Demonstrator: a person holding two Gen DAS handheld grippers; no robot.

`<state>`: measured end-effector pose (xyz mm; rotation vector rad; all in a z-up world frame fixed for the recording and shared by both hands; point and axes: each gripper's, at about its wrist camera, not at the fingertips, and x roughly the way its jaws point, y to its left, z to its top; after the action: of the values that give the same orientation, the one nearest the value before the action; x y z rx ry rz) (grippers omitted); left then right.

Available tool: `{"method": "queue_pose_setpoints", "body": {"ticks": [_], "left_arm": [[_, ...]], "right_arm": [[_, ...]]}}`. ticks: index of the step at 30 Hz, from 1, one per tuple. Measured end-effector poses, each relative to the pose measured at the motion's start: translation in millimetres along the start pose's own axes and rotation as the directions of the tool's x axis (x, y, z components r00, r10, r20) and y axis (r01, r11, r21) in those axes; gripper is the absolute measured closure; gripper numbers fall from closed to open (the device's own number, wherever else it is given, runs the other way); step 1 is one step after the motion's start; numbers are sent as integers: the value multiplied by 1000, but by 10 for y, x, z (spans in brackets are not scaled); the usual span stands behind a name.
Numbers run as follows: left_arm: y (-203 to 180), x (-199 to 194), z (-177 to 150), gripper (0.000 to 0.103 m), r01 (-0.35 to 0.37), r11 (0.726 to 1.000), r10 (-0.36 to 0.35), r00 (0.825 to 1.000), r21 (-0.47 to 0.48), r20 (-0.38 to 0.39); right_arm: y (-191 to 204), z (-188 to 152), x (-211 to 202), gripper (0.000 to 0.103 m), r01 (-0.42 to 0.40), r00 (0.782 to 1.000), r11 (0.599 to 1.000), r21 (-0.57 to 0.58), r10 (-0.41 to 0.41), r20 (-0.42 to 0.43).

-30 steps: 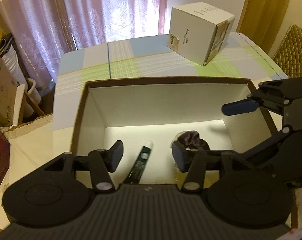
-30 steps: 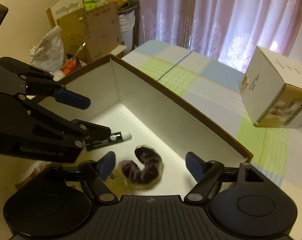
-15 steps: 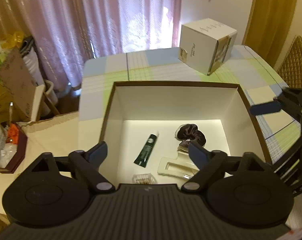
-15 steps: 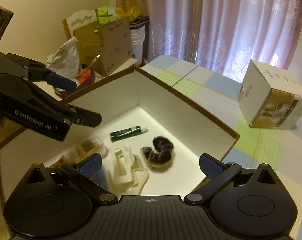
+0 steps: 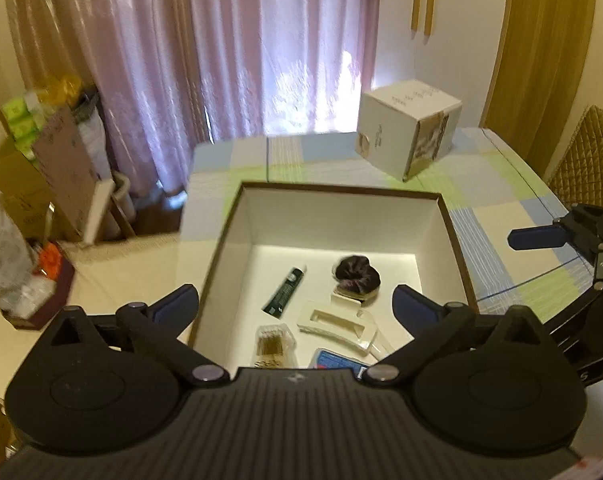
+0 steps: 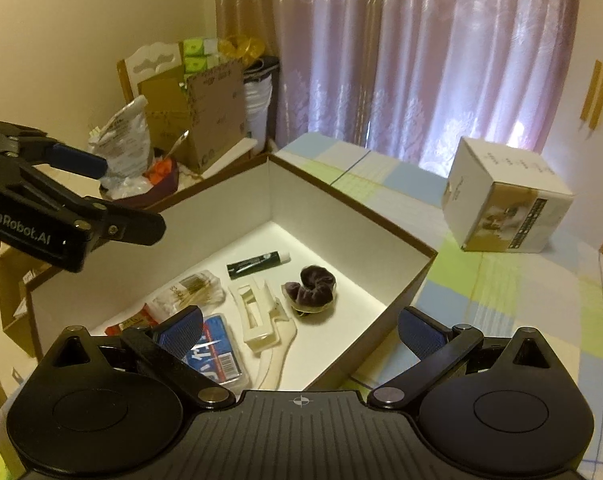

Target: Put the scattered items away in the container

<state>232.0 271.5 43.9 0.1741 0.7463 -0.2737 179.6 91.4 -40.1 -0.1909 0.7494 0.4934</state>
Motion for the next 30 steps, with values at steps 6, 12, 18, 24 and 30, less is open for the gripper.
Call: {"method": "queue_pose_setpoints", "body": {"ticks": [6, 12, 18, 24, 30], "left_arm": [[-91, -303, -129, 1, -4, 999, 4, 1000, -35, 13], [-256, -580, -297, 1, -58, 996, 56, 998, -74, -25], [-423, -821, -451, 1, -63, 987, 58, 998, -145, -39], [-603, -1014, -569, 1, -94, 976, 85, 995, -195, -51], [-827, -1155, -664, 1, -132, 967, 119, 990, -218, -70]], "right_arm": [[27, -78, -248, 2, -23, 1000, 1000, 17, 22, 1], [35, -152, -519, 2, -51, 999, 999, 7, 51, 8], [48, -296, -732, 2, -72, 997, 996, -45, 72, 8], [8, -440, -907, 2, -105, 994, 992, -74, 106, 6], [-30, -565, -1055, 2, -139, 990, 984, -115, 139, -4]]}}
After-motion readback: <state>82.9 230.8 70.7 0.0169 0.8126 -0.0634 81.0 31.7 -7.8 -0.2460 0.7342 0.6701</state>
